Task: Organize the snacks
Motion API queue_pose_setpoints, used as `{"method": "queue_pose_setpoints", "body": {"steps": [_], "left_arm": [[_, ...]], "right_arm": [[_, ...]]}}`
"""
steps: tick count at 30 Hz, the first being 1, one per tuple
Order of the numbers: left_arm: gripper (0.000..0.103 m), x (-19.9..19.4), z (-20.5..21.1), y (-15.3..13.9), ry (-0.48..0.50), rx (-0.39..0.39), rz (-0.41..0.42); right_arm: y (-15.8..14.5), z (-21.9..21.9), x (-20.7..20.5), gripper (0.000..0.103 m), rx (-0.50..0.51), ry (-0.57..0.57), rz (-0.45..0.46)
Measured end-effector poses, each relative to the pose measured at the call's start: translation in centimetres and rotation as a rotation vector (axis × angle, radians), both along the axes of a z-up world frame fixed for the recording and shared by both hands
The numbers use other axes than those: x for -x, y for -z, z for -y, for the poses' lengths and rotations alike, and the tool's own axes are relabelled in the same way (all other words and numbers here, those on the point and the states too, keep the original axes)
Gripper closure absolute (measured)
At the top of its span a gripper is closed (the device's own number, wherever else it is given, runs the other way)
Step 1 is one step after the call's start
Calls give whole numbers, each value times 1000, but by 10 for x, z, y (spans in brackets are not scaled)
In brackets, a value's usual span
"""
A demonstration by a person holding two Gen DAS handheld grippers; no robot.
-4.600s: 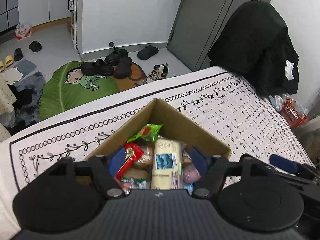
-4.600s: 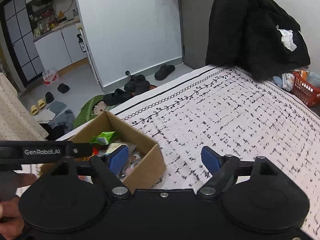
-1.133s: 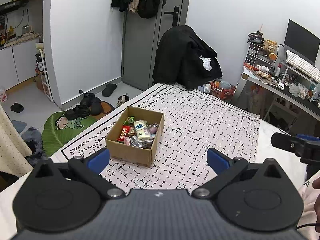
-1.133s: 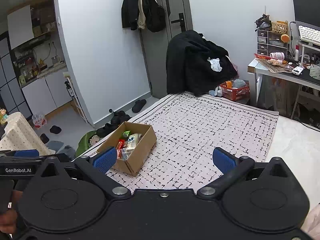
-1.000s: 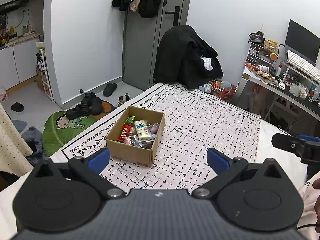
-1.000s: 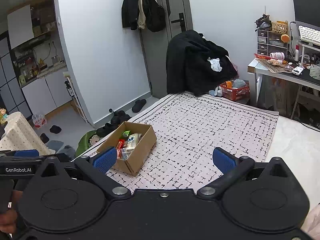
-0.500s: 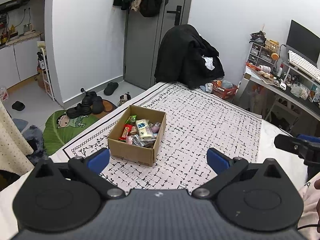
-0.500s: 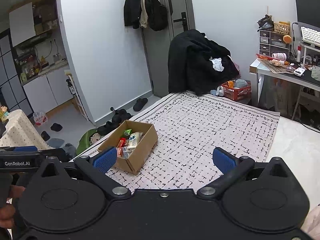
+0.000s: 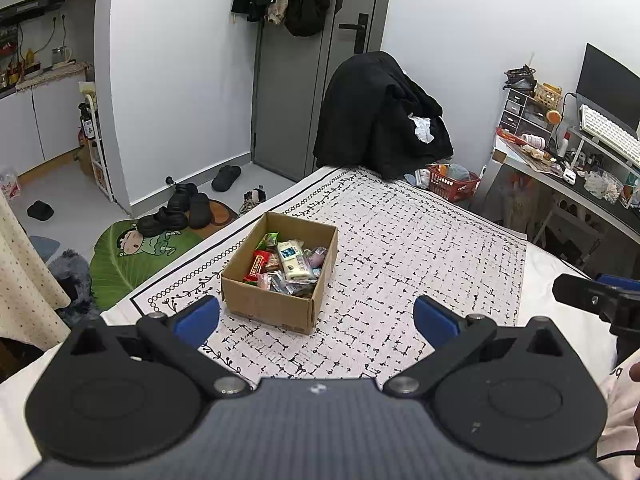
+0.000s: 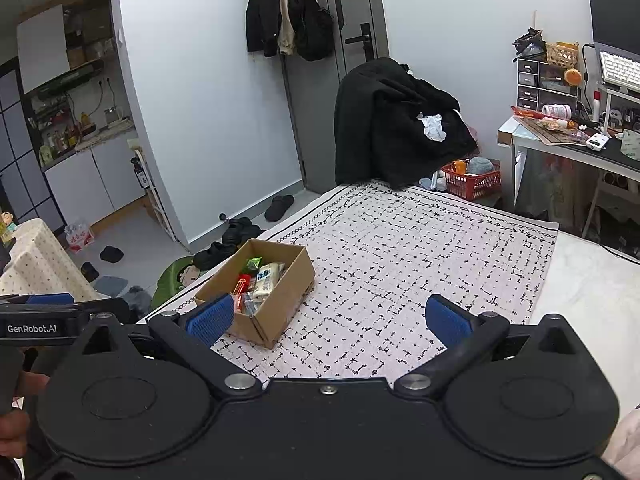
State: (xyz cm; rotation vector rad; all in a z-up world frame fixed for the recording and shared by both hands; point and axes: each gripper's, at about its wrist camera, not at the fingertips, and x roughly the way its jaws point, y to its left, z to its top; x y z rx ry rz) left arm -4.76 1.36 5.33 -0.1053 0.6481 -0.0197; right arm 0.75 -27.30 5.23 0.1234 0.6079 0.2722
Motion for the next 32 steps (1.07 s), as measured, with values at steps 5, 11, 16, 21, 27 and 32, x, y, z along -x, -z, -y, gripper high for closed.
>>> {"method": "queue_pose_setpoints", "body": {"steps": [5, 11, 16, 21, 27, 32], "left_arm": [[0, 1, 0, 3, 3, 1, -1], [0, 2, 1, 4, 1, 2, -3], [0, 1, 1, 4, 5, 2, -4], [0, 2, 2, 5, 7, 1, -5], [0, 2, 4, 7, 2, -5, -10], [0, 1, 3, 7, 1, -3, -10]], "right_arm": [[-1, -1, 0, 0, 0, -2, 0], [-1, -1, 1, 0, -1, -3, -1], [1, -2, 3, 0, -2, -5, -2], [3, -2, 1, 0, -3, -3, -8], [3, -1, -1, 0, -4, -3, -11], [6, -2, -1, 0, 0, -3, -15]]}}
